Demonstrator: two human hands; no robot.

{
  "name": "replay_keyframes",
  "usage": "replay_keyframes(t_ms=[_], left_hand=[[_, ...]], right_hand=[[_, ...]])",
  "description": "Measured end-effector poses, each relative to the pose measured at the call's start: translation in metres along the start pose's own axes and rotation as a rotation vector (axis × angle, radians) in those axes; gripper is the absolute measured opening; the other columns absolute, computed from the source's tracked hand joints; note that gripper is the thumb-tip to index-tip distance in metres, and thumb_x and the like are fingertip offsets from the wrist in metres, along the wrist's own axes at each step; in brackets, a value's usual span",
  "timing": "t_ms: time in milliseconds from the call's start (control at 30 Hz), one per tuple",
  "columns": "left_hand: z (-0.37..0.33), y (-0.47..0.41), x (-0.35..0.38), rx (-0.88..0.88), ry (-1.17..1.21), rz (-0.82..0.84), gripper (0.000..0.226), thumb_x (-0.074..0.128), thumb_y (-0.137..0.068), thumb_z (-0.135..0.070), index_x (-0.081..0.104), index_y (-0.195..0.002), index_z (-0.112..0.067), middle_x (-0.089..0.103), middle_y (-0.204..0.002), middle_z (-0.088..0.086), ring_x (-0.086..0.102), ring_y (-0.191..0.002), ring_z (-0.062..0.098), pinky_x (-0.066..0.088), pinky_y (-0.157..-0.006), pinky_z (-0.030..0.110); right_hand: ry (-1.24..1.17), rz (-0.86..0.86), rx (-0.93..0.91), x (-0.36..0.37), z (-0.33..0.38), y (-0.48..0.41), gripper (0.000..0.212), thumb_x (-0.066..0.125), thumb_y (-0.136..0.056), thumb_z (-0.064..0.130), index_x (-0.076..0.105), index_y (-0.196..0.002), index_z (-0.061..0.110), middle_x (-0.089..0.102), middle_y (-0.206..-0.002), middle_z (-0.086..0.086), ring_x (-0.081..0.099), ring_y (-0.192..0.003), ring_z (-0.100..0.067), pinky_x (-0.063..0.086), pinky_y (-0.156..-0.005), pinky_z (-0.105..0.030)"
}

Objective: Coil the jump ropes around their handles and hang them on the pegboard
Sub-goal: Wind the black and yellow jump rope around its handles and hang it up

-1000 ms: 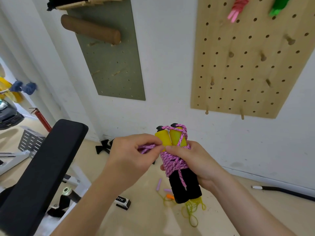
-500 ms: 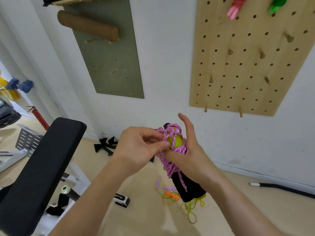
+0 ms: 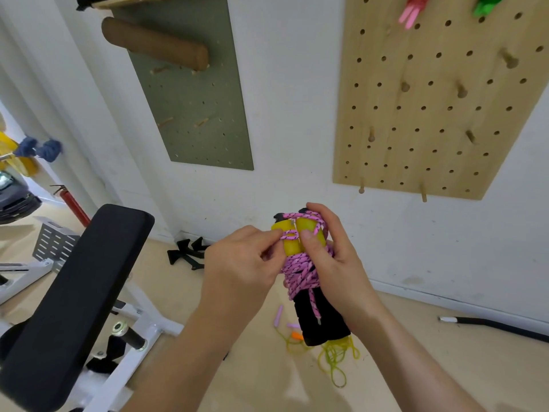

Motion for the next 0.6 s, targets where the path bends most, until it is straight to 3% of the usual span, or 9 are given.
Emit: replay_keyframes(t_ms=[133, 300, 400, 500, 600], left_hand=[[-0.004, -0.003, 0.003, 0.070, -0.080, 0.068, 0.026, 0.060, -0.087, -0.034, 0.070, -0.069, -0.019, 0.051, -0.052, -0.005, 0.045, -0.049, 0.012, 0.038, -0.046, 0.031], [-0.001, -0.007, 0.002, -0.065, 0.006, 0.048, 0.025, 0.063, -0.084, -0.033, 0.069, -0.065, -0.018, 0.055, -0.051, -0.002, 0.051, -0.051, 0.016, 0.043, -0.047, 0.038], [-0.002, -0.009, 0.005, -0.097, -0.100, 0.003, 0.026, 0.062, -0.082, -0.030, 0.064, -0.060, -0.018, 0.052, -0.050, -0.002, 0.048, -0.048, 0.015, 0.041, -0.043, 0.033], [-0.007, -0.009, 0.009, -0.044, -0.221, -0.014, 0.026, 0.062, -0.083, -0.026, 0.059, -0.058, -0.018, 0.047, -0.049, -0.003, 0.044, -0.043, 0.015, 0.031, -0.039, 0.026], [-0.011, -0.003, 0.019, 0.106, -0.265, 0.051, 0.025, 0.054, -0.088, -0.025, 0.061, -0.064, -0.018, 0.049, -0.055, -0.005, 0.046, -0.044, 0.014, 0.031, -0.040, 0.025]], right_hand=[[0.082, -0.017, -0.059, 0.002, 0.000, 0.002, 0.030, 0.052, -0.096, 0.028, 0.049, -0.124, 0.040, 0.067, -0.113, 0.014, 0.065, -0.103, -0.006, 0.053, -0.088, -0.028], [0.212, 0.009, -0.082, 0.007, -0.004, 0.007, 0.032, 0.048, -0.098, 0.032, 0.046, -0.125, 0.048, 0.064, -0.111, 0.020, 0.065, -0.098, -0.001, 0.054, -0.083, -0.028], [0.269, -0.004, -0.111, 0.011, -0.004, 0.011, 0.033, 0.046, -0.099, 0.032, 0.044, -0.125, 0.052, 0.063, -0.106, 0.029, 0.062, -0.099, 0.002, 0.052, -0.085, -0.027], [0.299, -0.022, -0.120, 0.010, -0.005, 0.012, 0.033, 0.045, -0.099, 0.032, 0.044, -0.122, 0.055, 0.061, -0.103, 0.033, 0.062, -0.095, 0.002, 0.052, -0.084, -0.027], [0.307, -0.039, -0.116, 0.007, -0.006, 0.011, 0.031, 0.044, -0.099, 0.035, 0.043, -0.121, 0.057, 0.060, -0.106, 0.034, 0.061, -0.099, 0.003, 0.051, -0.086, -0.027]])
Point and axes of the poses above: each hand's wrist, its own y-axis away from the middle knuckle, its own x-axis out of the palm, z = x × y, the point moved 5 cm from there along -y, towards the middle knuckle
